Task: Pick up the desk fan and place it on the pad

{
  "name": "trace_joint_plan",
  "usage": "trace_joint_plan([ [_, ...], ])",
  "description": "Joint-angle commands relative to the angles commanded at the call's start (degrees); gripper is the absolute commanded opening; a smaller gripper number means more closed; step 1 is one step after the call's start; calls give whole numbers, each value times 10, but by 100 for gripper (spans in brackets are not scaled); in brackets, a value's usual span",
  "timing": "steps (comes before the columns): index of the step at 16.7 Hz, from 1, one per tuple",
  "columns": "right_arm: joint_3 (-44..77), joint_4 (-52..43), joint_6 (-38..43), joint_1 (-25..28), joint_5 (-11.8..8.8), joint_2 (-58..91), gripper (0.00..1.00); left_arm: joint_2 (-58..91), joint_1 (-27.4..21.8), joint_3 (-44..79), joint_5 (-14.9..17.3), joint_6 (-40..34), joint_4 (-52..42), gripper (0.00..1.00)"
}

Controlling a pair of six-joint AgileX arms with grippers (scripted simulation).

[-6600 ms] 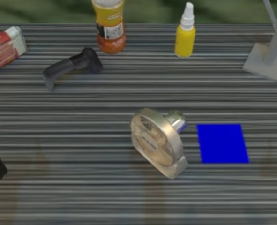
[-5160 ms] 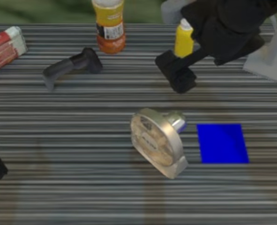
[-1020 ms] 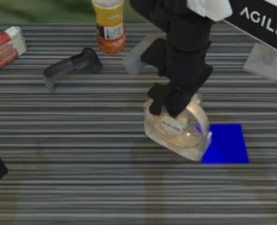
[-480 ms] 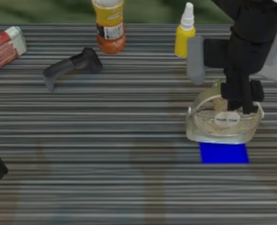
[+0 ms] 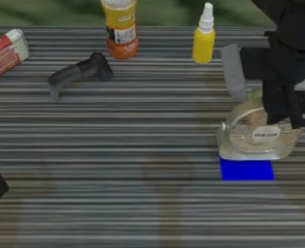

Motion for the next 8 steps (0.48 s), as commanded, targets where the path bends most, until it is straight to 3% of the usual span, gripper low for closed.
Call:
trace_joint_plan([
  [8,-71,76,-1,-2,0,6,0,0,0,0,0,0,0,100],
])
